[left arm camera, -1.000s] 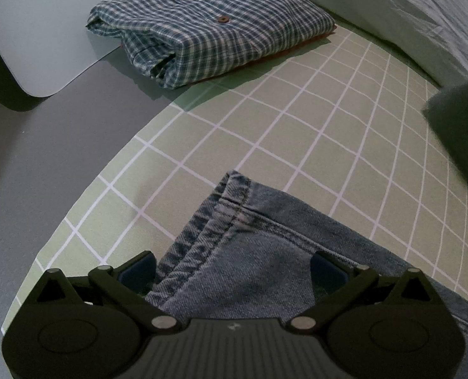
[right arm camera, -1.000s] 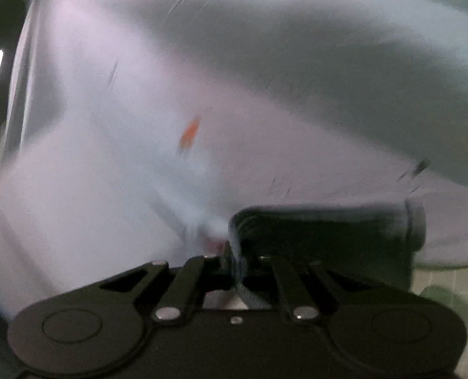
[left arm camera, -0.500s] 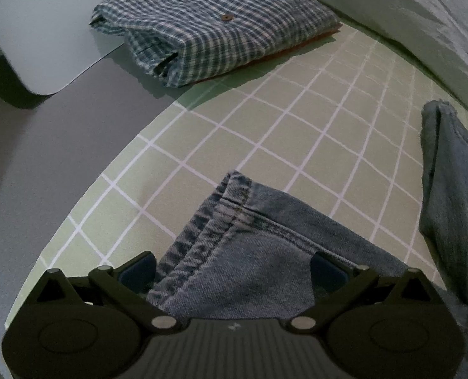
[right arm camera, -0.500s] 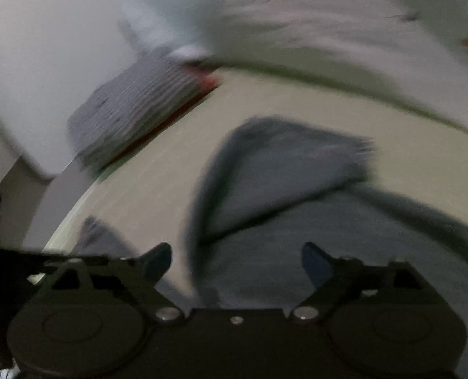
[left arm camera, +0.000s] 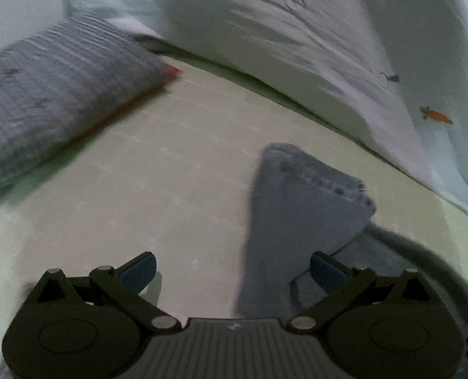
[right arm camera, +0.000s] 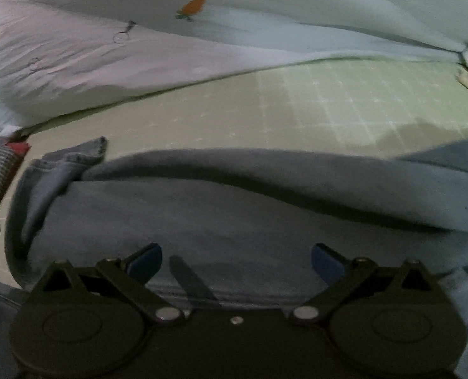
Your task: Fold clothes
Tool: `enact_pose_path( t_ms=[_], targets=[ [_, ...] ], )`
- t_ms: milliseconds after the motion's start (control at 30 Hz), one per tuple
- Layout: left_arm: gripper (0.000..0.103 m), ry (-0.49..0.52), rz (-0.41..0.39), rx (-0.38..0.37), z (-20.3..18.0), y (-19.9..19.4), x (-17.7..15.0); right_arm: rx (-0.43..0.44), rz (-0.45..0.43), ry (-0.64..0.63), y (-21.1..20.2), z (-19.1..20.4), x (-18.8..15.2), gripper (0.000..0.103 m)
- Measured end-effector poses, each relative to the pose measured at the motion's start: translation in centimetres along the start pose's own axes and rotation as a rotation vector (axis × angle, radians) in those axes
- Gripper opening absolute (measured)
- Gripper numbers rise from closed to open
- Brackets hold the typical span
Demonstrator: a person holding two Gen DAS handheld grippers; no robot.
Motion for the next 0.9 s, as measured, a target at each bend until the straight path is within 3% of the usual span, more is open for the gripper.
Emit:
enact_pose_path(
  t_ms=[133,200,233,367,467,533,667,700,800,867,900],
  targets=[
    [0.069,0.003,0.046,-0.047,-2.2,3.0,1.2,-0.011,0.007,-0.01,-0.4,-0.3,-0.6,0.102],
    [0.036,0.02,0.015,-0.03,-2.7,2.9,1.7,-0.019,0.015,-0.02,-0.3,-0.4,-0.8,0.102],
    [0.007,0.028,0.012,-0.03,-2.8,2.8,1.9,-0.025,0.022,-0.032,-0.1,-0.4,-0.8,0.102],
    [0.004,-0.066,-0.094,-0.026,0.4,-0.5,2.2,-0.068,0.027,-0.08,0.4,0.1,-1.6,0.102],
    [0.005,-0.152,-0.186,0.104,4.0,-4.1,0.9,-0.08,0.029,-0.116,0.7,0.4,-2.1,0.102],
    [0.005,-0.277,-0.137,0.175,6.7,-4.5,-0.6,-0.083,0.029,-0.125,0.8,0.5,-2.2,0.103],
    [0.014,-0.348,0.031,0.274,9.2,-3.3,-3.8,-0.088,0.032,-0.138,0.9,0.6,-2.4,0.103],
    [0.017,-0.332,0.035,0.287,9.1,-3.6,-4.3,-0.088,0.034,-0.139,0.9,0.6,-2.4,0.103],
    [0.04,-0.275,0.028,0.309,8.0,-4.7,-4.7,-0.073,0.032,-0.125,0.4,0.3,-2.4,0.103],
    [0.063,-0.26,0.002,0.285,7.5,-5.8,-4.7,-0.058,0.019,-0.106,-0.1,-0.1,-2.3,0.103],
    [0.069,-0.253,-0.012,0.272,7.3,-6.3,-4.6,-0.052,0.006,-0.093,-0.6,-0.3,-2.3,0.103]
  ],
)
Point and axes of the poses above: each gripper's, at about its wrist camera, not at the fingertips, and y roughly the way its jaws point, z to its left, x to its top, the point moved 1 cm from there along y, roughly the way its jaws point, and after that the axes turned 12 degrees about x, right-handed, at the moved point
